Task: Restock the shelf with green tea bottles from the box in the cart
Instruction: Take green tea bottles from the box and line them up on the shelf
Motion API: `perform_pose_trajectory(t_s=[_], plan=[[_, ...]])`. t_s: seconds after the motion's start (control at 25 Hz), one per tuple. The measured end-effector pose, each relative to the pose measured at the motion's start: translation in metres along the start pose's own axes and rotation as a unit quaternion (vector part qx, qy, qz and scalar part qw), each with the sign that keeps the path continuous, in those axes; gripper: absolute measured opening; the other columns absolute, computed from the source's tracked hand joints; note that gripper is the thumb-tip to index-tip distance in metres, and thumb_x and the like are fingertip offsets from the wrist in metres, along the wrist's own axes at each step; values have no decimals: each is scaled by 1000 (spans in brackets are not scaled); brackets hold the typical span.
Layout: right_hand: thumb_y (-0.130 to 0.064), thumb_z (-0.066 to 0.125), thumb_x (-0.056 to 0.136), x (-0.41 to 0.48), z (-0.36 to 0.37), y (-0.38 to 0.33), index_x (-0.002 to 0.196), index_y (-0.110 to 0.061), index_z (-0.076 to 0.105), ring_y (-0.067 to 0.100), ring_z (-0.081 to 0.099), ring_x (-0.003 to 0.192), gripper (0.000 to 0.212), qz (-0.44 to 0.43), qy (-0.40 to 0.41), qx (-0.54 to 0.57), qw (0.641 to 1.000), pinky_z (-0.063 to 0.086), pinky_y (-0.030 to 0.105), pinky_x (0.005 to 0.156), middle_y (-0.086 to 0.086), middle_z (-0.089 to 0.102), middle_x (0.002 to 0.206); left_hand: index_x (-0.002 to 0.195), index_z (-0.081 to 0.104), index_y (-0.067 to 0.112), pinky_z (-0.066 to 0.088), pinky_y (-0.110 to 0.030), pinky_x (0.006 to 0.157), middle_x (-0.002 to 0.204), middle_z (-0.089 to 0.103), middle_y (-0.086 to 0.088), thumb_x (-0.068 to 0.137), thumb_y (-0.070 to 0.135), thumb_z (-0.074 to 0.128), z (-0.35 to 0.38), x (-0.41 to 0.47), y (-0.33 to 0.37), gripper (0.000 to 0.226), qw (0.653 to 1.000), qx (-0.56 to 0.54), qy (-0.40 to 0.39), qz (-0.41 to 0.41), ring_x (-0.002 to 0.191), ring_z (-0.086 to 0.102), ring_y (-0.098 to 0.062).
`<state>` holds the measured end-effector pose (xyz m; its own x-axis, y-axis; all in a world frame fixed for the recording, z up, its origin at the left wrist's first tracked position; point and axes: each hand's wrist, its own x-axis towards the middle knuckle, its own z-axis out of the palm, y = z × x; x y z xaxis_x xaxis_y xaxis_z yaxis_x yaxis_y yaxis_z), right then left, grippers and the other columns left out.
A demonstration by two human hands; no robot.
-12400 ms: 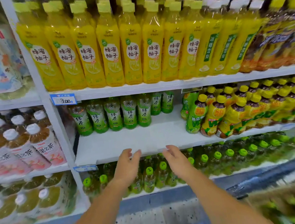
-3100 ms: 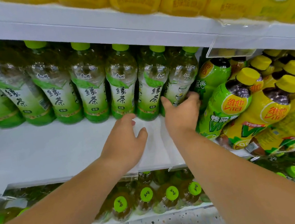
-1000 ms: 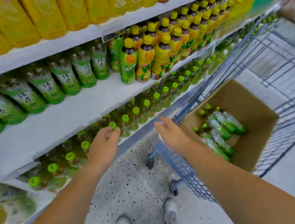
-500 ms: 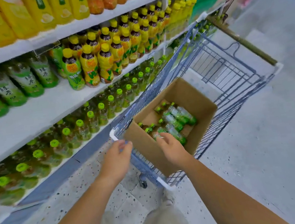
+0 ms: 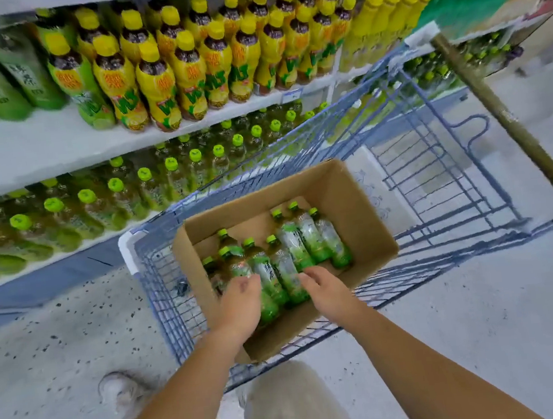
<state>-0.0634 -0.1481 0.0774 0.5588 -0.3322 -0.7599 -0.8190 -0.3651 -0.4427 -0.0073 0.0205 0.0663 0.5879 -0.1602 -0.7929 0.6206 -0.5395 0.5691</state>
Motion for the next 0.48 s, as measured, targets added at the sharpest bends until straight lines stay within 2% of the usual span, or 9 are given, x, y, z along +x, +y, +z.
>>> perform_pose_trajectory(t_s=[0.12, 0.2, 0.32, 0.36, 0.48], plan=[[-46, 39, 104, 35, -18, 15, 149, -16, 40, 19, 48, 128, 54, 8, -26, -57, 998, 33, 28, 101, 2, 51, 144, 123, 44, 15, 40, -34, 72, 105, 55, -3, 104, 45, 35, 26, 26, -1, 36, 999, 1, 26, -35, 80, 51, -16], [-45, 41, 103, 58, -20, 25, 149, -15, 41, 20, 48, 130, 54, 10, -34, -69, 997, 33, 27, 102, 2, 51, 143, 122, 50, 4, 38, -35, 70, 104, 60, -8, 104, 42, 36, 37, 51, -10, 44, 997, 17, 58, -42, 81, 55, -21], [-43, 44, 103, 100, -11, 48, 146, -14, 45, 20, 51, 121, 52, 27, -42, -88, 995, 34, 27, 98, 5, 55, 139, 119, 56, -1, 40, -34, 63, 103, 63, -16, 100, 37, 38, 52, 88, -30, 46, 993, 7, 93, -78, 79, 59, -27], [-43, 44, 103, 113, -7, 55, 145, -14, 46, 21, 52, 120, 51, 31, -45, -104, 993, 35, 27, 96, 5, 55, 138, 123, 53, 0, 41, -33, 64, 106, 62, -16, 100, 37, 40, 57, 100, -36, 45, 991, 2, 102, -91, 83, 60, -28], [-37, 42, 104, 151, 5, 72, 142, -10, 47, 26, 55, 118, 47, 43, -68, -158, 984, 37, 28, 90, 10, 58, 133, 133, 42, 7, 44, -36, 80, 124, 54, -14, 98, 39, 49, 74, 130, -51, 48, 984, -1, 130, -121, 105, 57, -33]])
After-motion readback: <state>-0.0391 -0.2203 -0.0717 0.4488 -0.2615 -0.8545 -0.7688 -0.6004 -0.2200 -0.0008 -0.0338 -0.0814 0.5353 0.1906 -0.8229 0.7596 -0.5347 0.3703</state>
